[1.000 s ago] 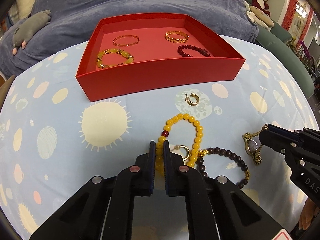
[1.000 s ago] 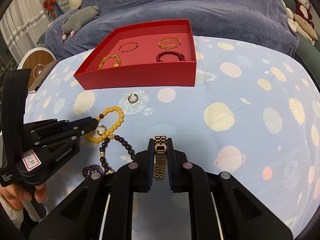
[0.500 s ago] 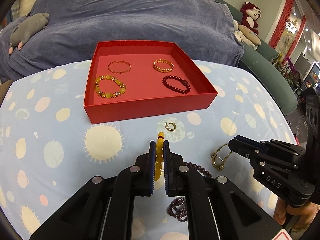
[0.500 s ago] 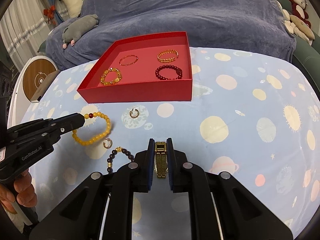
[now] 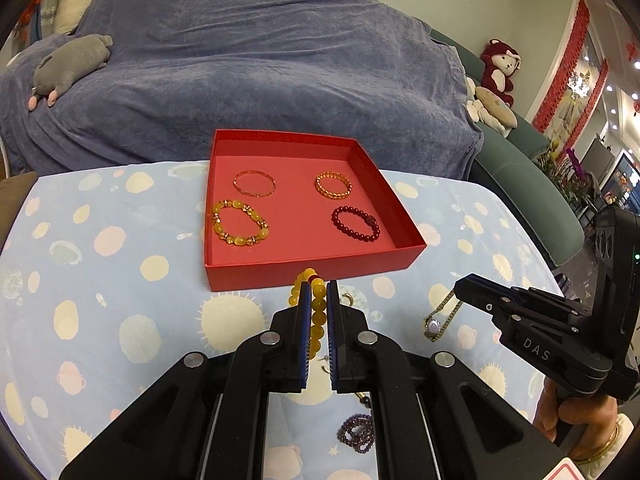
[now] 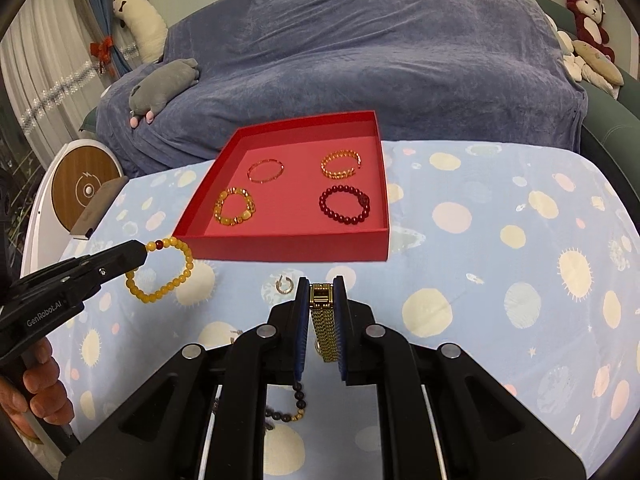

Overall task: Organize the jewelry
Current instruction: 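Lower the amber bracelet and gold watch into the red box and open both tools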

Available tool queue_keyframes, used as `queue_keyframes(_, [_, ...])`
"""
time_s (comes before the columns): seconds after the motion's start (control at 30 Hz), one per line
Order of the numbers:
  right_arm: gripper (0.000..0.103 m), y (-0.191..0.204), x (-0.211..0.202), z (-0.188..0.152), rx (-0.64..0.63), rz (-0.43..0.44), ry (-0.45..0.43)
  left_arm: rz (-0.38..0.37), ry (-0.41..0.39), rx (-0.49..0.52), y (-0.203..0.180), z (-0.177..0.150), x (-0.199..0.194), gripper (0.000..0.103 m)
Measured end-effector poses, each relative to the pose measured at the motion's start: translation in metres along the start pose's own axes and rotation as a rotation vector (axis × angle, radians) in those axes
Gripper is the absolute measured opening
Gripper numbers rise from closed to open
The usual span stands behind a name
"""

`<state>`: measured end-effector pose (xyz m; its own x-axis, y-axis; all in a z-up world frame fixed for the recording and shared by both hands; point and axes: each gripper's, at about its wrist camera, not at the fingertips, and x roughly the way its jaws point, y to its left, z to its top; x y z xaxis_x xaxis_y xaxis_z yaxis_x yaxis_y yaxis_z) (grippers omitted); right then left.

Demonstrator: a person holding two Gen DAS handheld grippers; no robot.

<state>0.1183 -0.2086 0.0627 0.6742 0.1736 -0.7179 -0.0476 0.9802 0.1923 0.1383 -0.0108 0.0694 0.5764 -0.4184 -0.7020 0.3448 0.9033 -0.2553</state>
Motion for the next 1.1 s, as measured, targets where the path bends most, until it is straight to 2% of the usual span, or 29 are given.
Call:
queue_keyframes(0.13, [0.012,0.006,-0.007,0.026,-0.01,0.004,-0.062,0.01,-0.021,-0.028,0.009,0.017,0.002,0.005])
queue_keyframes(0.23, [0.012,0.003,-0.004,0.046,0.032,0.018,-0.101,0.015,-0.038,-0.048,0.013,0.033,0.006,0.005])
queue_keyframes(0.43, [0.012,0.001,0.023,0.075,0.075,0.03,-0.096,0.023,-0.035,-0.079,0.026,0.051,0.023,0.005])
queue_keyframes(0.8, [0.012,0.006,0.078,0.07,0.091,0.012,-0.013,0.038,0.032,-0.082,0.038,0.054,0.067,0.005])
queue_keyframes(1.1, [0.013,0.002,0.098,0.059,0.077,-0.015,0.047,0.044,0.071,-0.096,0.048,0.046,0.083,0.006])
